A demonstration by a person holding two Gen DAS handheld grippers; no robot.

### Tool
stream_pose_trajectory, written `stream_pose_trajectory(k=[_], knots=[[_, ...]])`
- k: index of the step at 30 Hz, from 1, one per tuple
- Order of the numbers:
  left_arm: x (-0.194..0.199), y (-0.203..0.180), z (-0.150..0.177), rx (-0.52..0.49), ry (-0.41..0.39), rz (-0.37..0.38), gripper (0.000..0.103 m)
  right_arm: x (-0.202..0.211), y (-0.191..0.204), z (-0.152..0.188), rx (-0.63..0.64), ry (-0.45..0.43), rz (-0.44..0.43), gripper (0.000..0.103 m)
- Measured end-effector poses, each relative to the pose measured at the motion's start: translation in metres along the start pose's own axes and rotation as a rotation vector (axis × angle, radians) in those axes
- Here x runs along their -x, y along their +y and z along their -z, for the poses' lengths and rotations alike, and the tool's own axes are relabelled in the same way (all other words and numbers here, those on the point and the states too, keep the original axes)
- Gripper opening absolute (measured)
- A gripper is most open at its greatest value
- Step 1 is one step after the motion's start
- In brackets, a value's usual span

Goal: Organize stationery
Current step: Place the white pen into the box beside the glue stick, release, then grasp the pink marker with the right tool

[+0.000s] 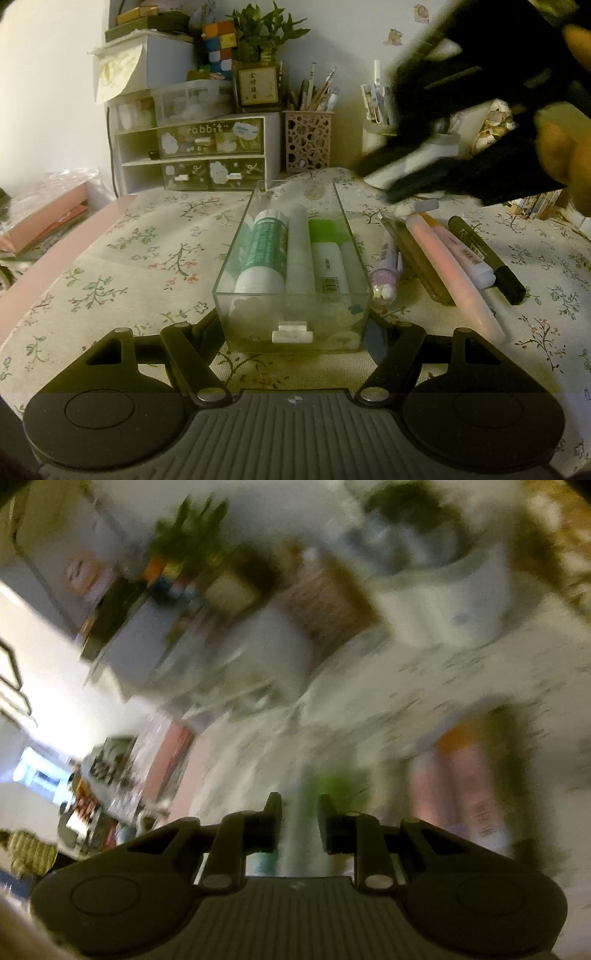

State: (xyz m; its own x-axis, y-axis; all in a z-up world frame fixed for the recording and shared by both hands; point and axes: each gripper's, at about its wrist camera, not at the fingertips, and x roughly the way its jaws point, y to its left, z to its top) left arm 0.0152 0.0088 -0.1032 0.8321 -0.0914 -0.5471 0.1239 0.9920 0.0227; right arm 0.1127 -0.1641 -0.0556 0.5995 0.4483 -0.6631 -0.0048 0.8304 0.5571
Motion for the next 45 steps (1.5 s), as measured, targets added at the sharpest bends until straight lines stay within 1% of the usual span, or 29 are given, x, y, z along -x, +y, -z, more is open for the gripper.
stream_pose_trajectory(k=[3, 5, 8, 11, 14, 17, 20, 22, 23, 27, 30, 38, 43, 45], knots=[[0.000, -0.001, 0.001, 0.001, -0.005, -0.002, 0.072, 0.013, -0.015, -0.004, 0.037, -0.050, 0.101, 0.021], [0.000, -0.001, 0.001, 0.003, -0.005, -0.004, 0.072, 0.018, -0.026, -0.002, 0.052, -0.053, 0.155, 0.021], [0.001, -0.002, 0.001, 0.002, -0.005, -0.004, 0.072, 0.020, -0.037, 0.003, 0.061, -0.047, 0.181, 0.021], [0.001, -0.002, 0.001, 0.004, -0.005, -0.007, 0.072, 0.019, -0.041, 0.013, 0.095, -0.024, 0.200, 0.021], [0.002, -0.003, 0.002, 0.004, -0.005, -0.009, 0.072, 0.018, -0.034, 0.024, 0.157, -0.012, 0.211, 0.021], [0.002, -0.003, 0.001, 0.004, -0.002, -0.011, 0.072, 0.016, -0.018, 0.033, 0.262, 0.000, 0.218, 0.022], [0.003, -0.003, 0.001, 0.004, -0.003, -0.012, 0.072, 0.006, -0.004, 0.042, 0.380, 0.020, 0.268, 0.022], [0.003, -0.003, 0.001, 0.003, -0.003, -0.012, 0.072, 0.000, 0.004, 0.048, 0.455, 0.008, 0.308, 0.020], [0.002, -0.003, 0.001, 0.002, -0.003, -0.011, 0.072, -0.002, 0.006, 0.050, 0.477, 0.010, 0.322, 0.018], [0.003, -0.001, 0.001, -0.002, -0.004, -0.008, 0.072, -0.005, 0.010, 0.053, 0.498, 0.007, 0.355, 0.018], [0.003, -0.001, 0.001, -0.003, -0.005, -0.007, 0.072, -0.003, 0.008, 0.050, 0.462, 0.004, 0.344, 0.015], [0.003, -0.001, 0.001, -0.003, -0.005, -0.006, 0.072, 0.016, -0.009, 0.042, 0.284, -0.011, 0.231, 0.013], [0.003, -0.001, 0.001, -0.002, -0.005, -0.006, 0.072, 0.028, -0.010, 0.037, 0.221, -0.038, 0.170, 0.012], [0.003, -0.001, 0.001, -0.003, -0.005, -0.006, 0.072, 0.031, -0.007, 0.035, 0.215, -0.055, 0.158, 0.010]])
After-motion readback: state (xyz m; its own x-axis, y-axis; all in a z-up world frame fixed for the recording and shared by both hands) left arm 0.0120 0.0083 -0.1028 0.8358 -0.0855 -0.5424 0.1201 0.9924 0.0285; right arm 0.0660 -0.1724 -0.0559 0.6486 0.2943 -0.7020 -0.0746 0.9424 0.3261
